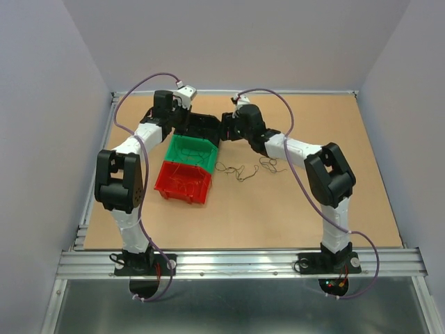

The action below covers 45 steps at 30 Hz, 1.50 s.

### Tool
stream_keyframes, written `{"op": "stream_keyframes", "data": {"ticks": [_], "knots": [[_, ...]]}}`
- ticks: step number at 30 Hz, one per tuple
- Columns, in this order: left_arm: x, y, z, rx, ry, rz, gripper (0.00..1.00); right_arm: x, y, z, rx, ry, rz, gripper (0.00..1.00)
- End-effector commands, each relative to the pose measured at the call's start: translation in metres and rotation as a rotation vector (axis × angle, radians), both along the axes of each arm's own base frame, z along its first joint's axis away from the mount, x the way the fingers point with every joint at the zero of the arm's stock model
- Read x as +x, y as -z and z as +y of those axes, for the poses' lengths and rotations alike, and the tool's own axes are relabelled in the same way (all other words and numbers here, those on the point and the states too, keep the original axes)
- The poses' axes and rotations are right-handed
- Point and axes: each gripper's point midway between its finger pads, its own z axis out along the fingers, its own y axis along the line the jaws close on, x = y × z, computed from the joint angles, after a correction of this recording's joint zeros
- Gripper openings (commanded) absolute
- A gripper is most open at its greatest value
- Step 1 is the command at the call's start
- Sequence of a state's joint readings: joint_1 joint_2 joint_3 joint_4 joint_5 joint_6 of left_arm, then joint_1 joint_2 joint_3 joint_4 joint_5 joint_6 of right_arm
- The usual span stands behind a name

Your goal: Untangle the cables

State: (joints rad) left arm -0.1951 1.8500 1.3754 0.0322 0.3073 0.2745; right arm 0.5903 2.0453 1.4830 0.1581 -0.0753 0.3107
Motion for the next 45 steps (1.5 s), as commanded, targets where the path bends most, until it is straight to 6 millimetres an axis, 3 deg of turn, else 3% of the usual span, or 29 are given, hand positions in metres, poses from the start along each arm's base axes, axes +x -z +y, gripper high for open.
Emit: {"op": "stream_keyframes", "data": {"ticks": [1, 7, 17, 26, 30, 31, 34, 38, 39, 45], "knots": [[0.003, -0.047, 0.0, -0.041, 0.003, -0.075, 0.0, -0.013, -0.011, -0.003, 0.02, -0.012, -0.013, 0.61], [0.0, -0.057, -0.002, -0.056, 0.014, -0.087, 0.0, -0.034, -0.011, 0.009, 0.098, -0.101, 0.014, 0.61], [-0.003, -0.06, -0.004, -0.065, 0.025, -0.085, 0.0, -0.034, 0.003, 0.035, 0.175, -0.19, 0.058, 0.51], [-0.003, -0.06, -0.003, -0.063, 0.027, -0.089, 0.0, -0.025, 0.018, 0.044, 0.173, -0.187, 0.09, 0.48], [-0.005, -0.063, -0.004, -0.067, 0.034, -0.093, 0.0, -0.026, 0.018, 0.048, 0.181, -0.209, 0.092, 0.33], [-0.004, -0.066, -0.004, -0.068, 0.034, -0.099, 0.0, -0.026, 0.014, 0.049, 0.186, -0.213, 0.086, 0.21], [-0.007, -0.071, -0.004, -0.069, 0.036, -0.091, 0.0, -0.024, 0.0, 0.047, 0.188, -0.206, 0.055, 0.02], [-0.008, -0.101, -0.009, -0.096, 0.054, -0.117, 0.0, -0.016, -0.017, 0.046, 0.176, -0.197, 0.019, 0.0], [-0.011, -0.101, -0.008, -0.096, 0.053, -0.108, 0.0, -0.014, -0.019, 0.047, 0.174, -0.195, 0.017, 0.0], [-0.015, -0.144, -0.013, -0.12, 0.079, -0.123, 0.0, 0.0, -0.027, 0.046, 0.189, -0.196, 0.005, 0.01]]}}
